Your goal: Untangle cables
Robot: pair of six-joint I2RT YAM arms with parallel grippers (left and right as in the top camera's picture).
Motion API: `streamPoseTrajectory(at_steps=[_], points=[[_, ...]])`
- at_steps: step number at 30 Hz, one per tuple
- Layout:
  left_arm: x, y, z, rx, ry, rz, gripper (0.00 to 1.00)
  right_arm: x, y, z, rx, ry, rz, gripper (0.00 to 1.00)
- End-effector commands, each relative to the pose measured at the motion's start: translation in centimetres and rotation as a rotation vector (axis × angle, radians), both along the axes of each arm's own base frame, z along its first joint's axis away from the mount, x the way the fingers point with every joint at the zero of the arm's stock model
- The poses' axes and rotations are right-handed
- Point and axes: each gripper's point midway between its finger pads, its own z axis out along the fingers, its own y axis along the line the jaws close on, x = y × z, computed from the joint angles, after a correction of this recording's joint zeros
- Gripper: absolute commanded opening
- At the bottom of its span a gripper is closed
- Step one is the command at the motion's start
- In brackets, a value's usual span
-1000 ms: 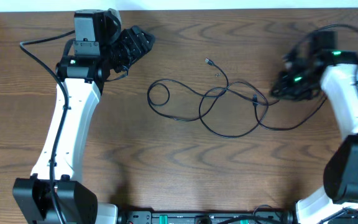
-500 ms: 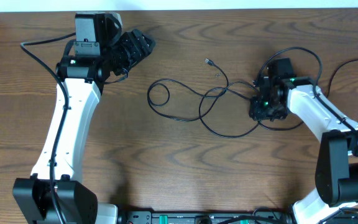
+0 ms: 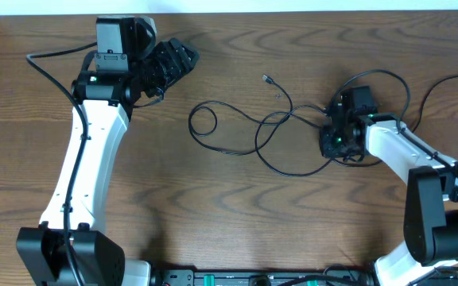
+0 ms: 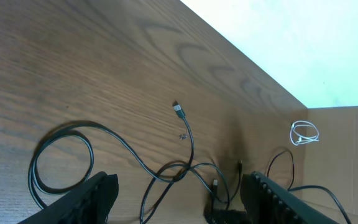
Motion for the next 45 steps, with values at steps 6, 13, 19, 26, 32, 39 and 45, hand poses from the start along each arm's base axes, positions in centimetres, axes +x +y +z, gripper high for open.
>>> streamPoseTrajectory(at_steps=[6, 13, 19, 26, 32, 39, 45], points=[[0.2, 0.1, -0.1, 0.021, -0.009, -0.006, 0.69, -3.7, 1.4, -2.1, 0.016, 0.102, -0.005, 0.01], [0.2, 0.1, -0.1, 0.021, -0.009, -0.006, 0.68, -1.5, 4.5, 2.0, 0.161, 0.080, 0.062, 0.01], [0.3, 0.1, -0.1, 0.021, -0.009, -0.005, 0.69, 2.9, 3.3, 10.5, 0.189, -0.035, 0.050, 0.01], [0.3, 0.1, -0.1, 0.021, -0.015, -0.005, 0.69, 10.2, -8.7, 21.6, -0.025, -0.372, -0.232, 0.01], [0.3, 0.1, -0.1, 0.022, -0.014, -0.005, 0.68, 13.6, -22.1, 27.3, -0.306, -0.674, -0.627, 0.01], [0.7, 0.9, -0.2, 0.054, -0.020, 0.030, 0.69, 12.0, -30.5, 29.4, -0.410, -0.764, -0.812, 0.01], [1.0, 0.8, 0.0, 0.053, -0.037, 0.030, 0.69, 12.0, -35.6, 26.0, -0.505, -0.713, -0.844, 0.01]])
